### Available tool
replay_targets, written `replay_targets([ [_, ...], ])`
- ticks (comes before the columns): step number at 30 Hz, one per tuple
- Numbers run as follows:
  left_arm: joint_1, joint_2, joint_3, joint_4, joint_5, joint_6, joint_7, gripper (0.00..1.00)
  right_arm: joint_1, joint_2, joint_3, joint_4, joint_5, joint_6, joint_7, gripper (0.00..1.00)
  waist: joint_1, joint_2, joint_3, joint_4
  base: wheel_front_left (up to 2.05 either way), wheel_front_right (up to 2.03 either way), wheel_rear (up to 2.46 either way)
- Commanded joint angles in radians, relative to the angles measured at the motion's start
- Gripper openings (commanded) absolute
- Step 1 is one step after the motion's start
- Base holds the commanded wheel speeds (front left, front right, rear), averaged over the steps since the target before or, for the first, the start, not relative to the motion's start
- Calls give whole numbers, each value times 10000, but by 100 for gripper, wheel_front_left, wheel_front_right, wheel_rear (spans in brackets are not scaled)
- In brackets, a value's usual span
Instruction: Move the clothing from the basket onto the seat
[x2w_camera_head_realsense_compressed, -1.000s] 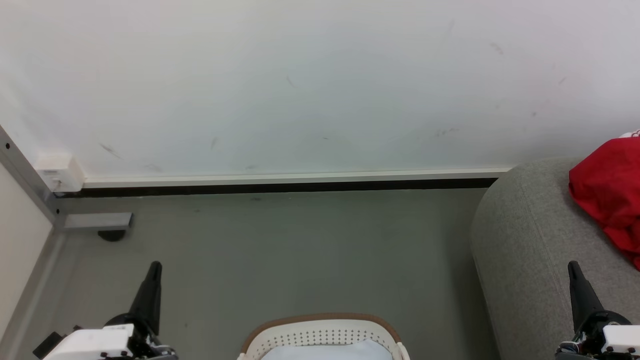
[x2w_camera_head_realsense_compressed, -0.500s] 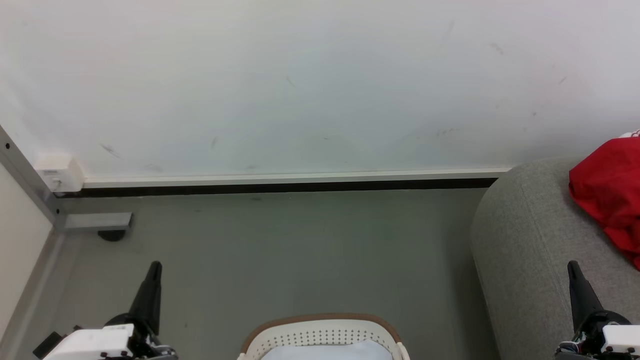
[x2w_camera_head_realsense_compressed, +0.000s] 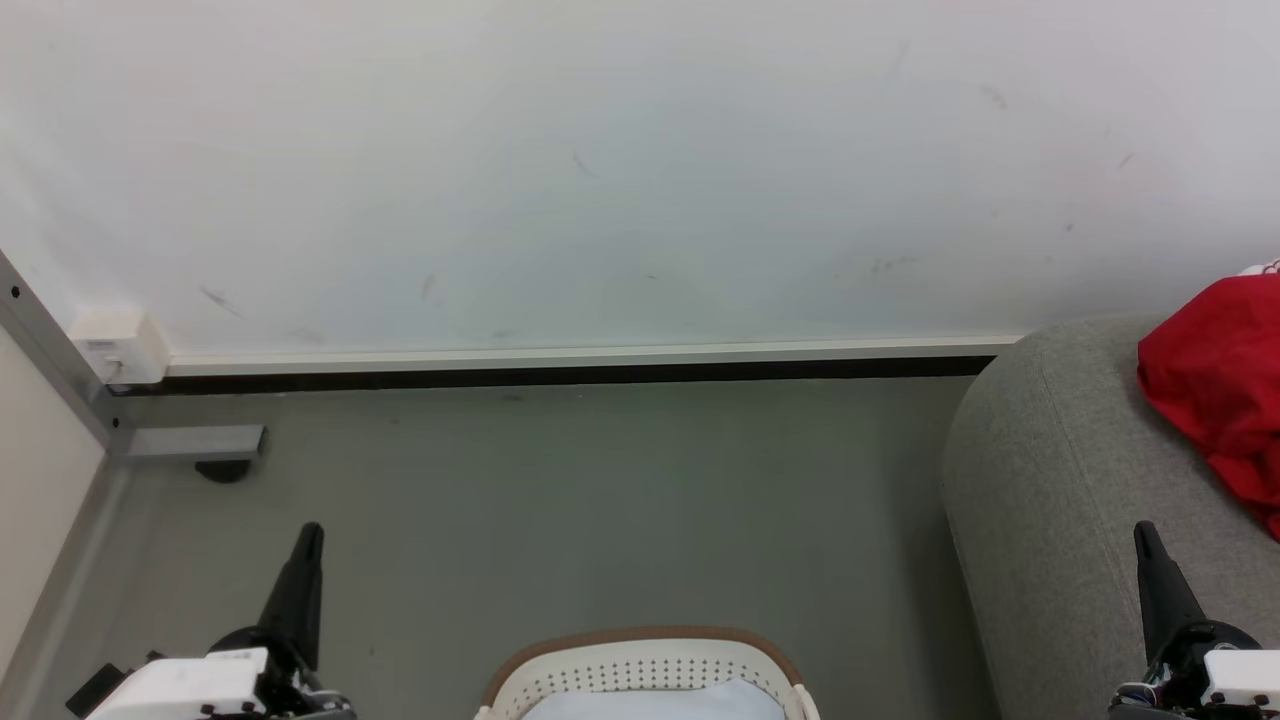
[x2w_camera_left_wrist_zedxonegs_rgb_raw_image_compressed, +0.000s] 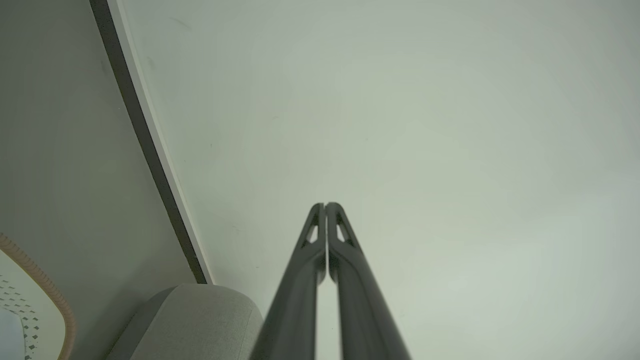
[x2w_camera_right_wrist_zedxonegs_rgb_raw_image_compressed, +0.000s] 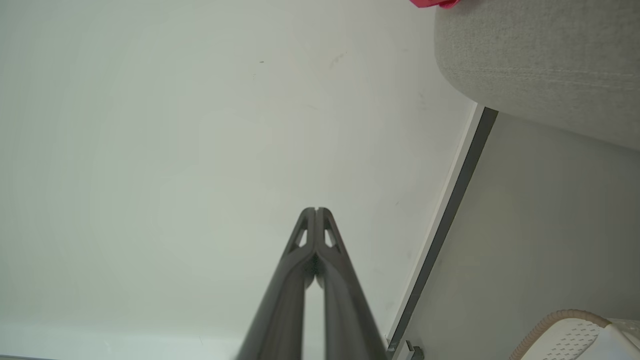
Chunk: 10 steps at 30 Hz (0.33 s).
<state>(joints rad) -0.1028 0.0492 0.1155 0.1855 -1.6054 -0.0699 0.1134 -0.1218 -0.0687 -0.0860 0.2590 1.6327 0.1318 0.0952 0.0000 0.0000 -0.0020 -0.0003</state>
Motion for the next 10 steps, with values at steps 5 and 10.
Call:
replay_targets([
  [5, -90, 18, 30, -29, -120, -28, 40, 0, -79, -117, 21, -42, 126, -21, -62, 0, 0, 0, 0, 0, 0, 0, 0],
  [10, -90, 18, 30, -29, -120, -28, 40, 0, -76, -132, 37, -44, 140, -21, -62, 0, 0, 0, 0, 0, 0, 0, 0],
])
